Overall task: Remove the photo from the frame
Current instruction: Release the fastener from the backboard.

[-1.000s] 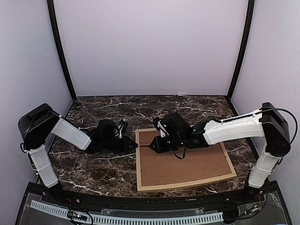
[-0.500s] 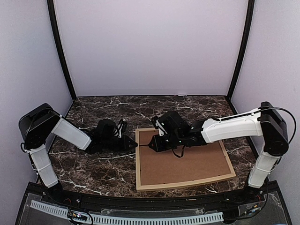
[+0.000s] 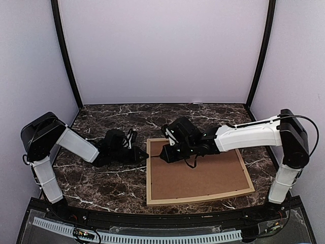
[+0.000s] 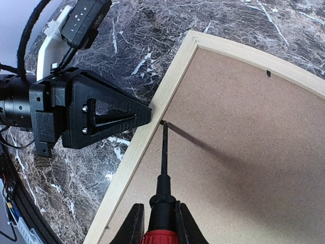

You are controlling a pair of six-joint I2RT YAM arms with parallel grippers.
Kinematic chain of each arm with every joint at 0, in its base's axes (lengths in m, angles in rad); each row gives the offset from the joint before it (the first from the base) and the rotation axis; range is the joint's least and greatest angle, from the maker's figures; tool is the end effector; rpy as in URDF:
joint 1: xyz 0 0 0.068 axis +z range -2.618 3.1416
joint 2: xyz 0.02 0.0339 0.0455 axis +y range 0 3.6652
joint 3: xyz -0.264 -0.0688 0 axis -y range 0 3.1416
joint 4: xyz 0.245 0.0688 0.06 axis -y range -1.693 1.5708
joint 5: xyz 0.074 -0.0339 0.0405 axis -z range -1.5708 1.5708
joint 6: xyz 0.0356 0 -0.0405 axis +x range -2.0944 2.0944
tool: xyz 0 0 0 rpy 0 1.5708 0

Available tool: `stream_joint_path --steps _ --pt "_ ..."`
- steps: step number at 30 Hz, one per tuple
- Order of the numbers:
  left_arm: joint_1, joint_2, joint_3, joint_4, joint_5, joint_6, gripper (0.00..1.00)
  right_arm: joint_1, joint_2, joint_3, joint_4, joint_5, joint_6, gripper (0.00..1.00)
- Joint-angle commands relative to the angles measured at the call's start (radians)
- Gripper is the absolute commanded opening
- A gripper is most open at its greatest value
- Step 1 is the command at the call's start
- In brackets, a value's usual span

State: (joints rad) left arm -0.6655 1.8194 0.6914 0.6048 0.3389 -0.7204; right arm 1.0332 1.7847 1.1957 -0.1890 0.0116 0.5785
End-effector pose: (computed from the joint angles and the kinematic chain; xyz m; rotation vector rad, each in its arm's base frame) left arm 0.2580 -0.2176 0.1200 0.1628 2.2869 -1.1422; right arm 0.2007 0.3358 0.2083 -0.5541 2.4218 0.7402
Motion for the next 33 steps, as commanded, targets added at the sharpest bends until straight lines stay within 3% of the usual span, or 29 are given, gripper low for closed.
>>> stream_joint_path --steps 1,23,33 --pt "-0.036 0.063 -0.004 -0.058 0.045 0.009 0.12 0.084 0.029 0.098 0.309 -0.258 -0.049 0.00" --pt "-0.039 0.072 -0.007 -0.049 0.054 0.007 0.11 0.119 0.063 0.194 0.282 -0.390 -0.157 0.00" --pt "-0.039 0.069 -0.006 -0.049 0.059 0.004 0.11 0.121 0.098 0.271 0.148 -0.427 -0.284 0.00"
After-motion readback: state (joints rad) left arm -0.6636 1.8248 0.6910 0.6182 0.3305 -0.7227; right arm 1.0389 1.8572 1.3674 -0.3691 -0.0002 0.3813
